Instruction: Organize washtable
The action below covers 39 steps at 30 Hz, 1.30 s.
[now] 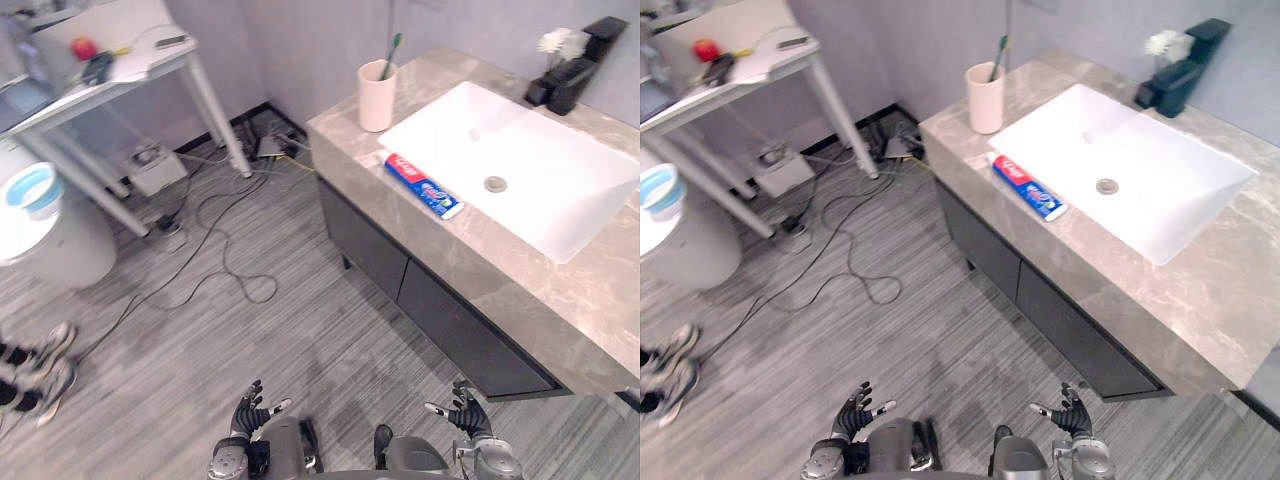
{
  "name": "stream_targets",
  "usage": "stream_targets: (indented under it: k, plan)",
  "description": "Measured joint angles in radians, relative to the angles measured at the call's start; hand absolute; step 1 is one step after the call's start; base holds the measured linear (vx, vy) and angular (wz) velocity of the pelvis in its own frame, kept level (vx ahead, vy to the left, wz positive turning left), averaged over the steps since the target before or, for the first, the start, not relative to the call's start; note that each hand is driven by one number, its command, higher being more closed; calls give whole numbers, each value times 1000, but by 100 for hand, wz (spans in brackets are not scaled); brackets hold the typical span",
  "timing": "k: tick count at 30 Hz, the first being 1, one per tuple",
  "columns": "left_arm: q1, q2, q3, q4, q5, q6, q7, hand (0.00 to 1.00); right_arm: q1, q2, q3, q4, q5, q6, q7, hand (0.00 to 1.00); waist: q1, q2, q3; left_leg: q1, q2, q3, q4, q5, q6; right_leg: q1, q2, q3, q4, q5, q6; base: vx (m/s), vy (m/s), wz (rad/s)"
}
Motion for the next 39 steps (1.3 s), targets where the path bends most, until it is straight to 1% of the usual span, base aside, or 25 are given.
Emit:
stream_targets:
  k: [1,3,4,5,7,8,9,10,11,13,14,15,18,19,21,23,25,27,28,29,31,32,34,36,39]
  plan:
    - [-2,6,2,-1,1,0,2,0,24,18,4,-21,0,-1,1,0,4,-34,-15,17,-9,43,13,-5,32,-3,-13,44,22,-25,18,255,262,-113]
    - [-1,27,-1,-2,2,0,0,0,52,36,12,-44,-2,-1,2,0,4,-80,-39,43,-38,114,11,-48,46,-48,-53,88,106,-75,37,238,213,-108]
    - [-1,35,1,-7,2,1,0,0,56,37,29,-51,-4,-1,2,0,13,-103,-47,73,-54,168,5,-74,62,-95,-75,98,211,-108,65,237,198,-122]
    - [1,40,-5,-7,2,2,0,0,55,41,37,-51,-12,0,3,0,8,-107,-48,108,-58,214,1,-97,76,-152,-91,73,334,-115,117,189,159,-116]
    - [1,45,-13,-7,2,2,0,0,47,50,47,-50,-20,0,4,0,-4,-100,-45,157,-60,258,-15,-112,81,-212,-122,-10,467,-103,168,198,152,-84]
    - [1,49,-19,-7,2,2,1,0,46,50,58,-50,-22,0,5,0,-10,-96,-44,208,-59,314,-31,-112,103,-248,-180,-147,534,-121,140,255,156,-83]
    - [0,52,-22,-7,2,3,2,0,40,47,62,-47,-24,0,5,0,-10,-93,-42,227,-59,328,-40,-115,103,-251,-202,-210,531,-130,123,269,103,-90]
    - [-5,60,-30,-7,1,2,2,0,26,43,70,-34,-29,0,6,0,-13,-80,-45,251,-46,357,-63,-114,103,-262,-222,-335,486,-142,96,252,20,-69]
    - [-20,62,-30,-7,1,2,2,0,1,44,71,-17,-29,0,6,0,-18,-64,-39,256,-23,371,-70,-113,100,-269,-212,-433,404,-138,87,251,-8,-67]
    - [-37,63,-35,-4,1,2,1,0,-21,44,71,-6,-30,1,5,0,-18,-52,-32,259,-4,382,-76,-112,94,-288,-191,-509,295,-99,44,233,-79,-43]
    - [-44,73,-43,5,1,3,1,0,-19,43,70,-6,-30,0,4,0,-24,-65,-36,275,-11,387,-84,-117,58,-284,-171,-517,159,75,-22,357,-140,-34]
    - [-50,60,-44,18,1,6,1,0,-22,33,61,-3,-28,0,4,0,-33,-44,-31,294,2,388,-89,-127,41,-257,-144,-518,150,78,-41,306,-122,-33]
    - [-52,16,-52,30,2,5,-3,0,-22,15,24,-1,-28,-1,2,0,-51,0,-30,315,29,382,-76,-107,7,-209,-105,-508,86,71,-44,259,-121,-24]
    - [-54,13,-53,30,2,4,-3,0,-23,15,18,6,-27,-1,1,0,-53,0,-30,312,34,377,-50,-107,6,-197,-102,-506,79,64,-43,185,-107,-4]
    - [-62,14,-61,32,1,4,-6,0,-7,8,17,33,-23,0,1,0,-46,-13,-28,238,93,369,212,-110,-9,-133,-95,-495,33,49,-42,135,-101,-1]
    - [-49,5,-60,32,1,5,-6,0,13,3,19,33,-16,2,-1,0,-28,-16,-22,147,161,328,467,-110,-50,-67,-70,-474,-8,43,-52,111,-69,-31]
    - [-32,0,-59,30,1,6,-7,0,12,3,15,33,-10,6,-2,0,-7,-9,-26,111,171,275,523,-146,-38,-34,-59,-436,-20,41,-55,151,9,-71]
    - [-35,5,-57,31,1,5,-6,0,7,11,-9,33,-7,5,-2,0,-5,-9,-26,83,150,245,435,-154,-26,-26,-63,-398,-25,43,-52,151,77,-79]
    - [-37,4,-54,36,1,6,-5,0,4,22,-14,34,1,6,-2,0,-2,-11,-27,71,105,167,256,-157,-18,-29,-67,-350,-24,50,-40,159,132,-80]
    - [-38,3,-54,39,1,6,-5,0,4,22,-19,34,2,6,-3,0,-3,-10,-27,79,84,130,175,-145,-21,-31,-67,-331,-24,51,-30,162,160,-83]
    - [-40,-1,-54,51,1,5,-4,0,4,19,-26,37,9,5,-1,0,-6,15,-38,91,64,64,27,-61,-18,-36,-54,-298,-26,49,-4,144,179,-55]
    - [-41,9,-49,64,1,5,-1,0,11,28,-25,48,9,7,-2,0,-9,-14,-55,125,45,87,-11,-51,-12,-25,-66,-273,-58,64,22,180,177,-46]
    - [-41,18,-49,65,1,5,-1,0,28,43,-26,53,9,7,-2,0,-6,-40,-66,152,23,109,-53,-45,-2,-14,-87,-260,-80,73,36,125,137,-25]
    - [-40,22,-47,74,2,5,-1,0,32,48,-26,56,9,7,-3,0,-4,-50,-72,181,3,130,-91,-38,9,-7,-102,-244,-92,77,45,79,116,-20]
    - [-38,33,-48,94,2,7,-1,0,28,46,-26,63,8,7,-3,0,-5,-44,-76,234,-20,150,-140,-29,21,19,-116,-223,-109,78,56,45,70,-15]
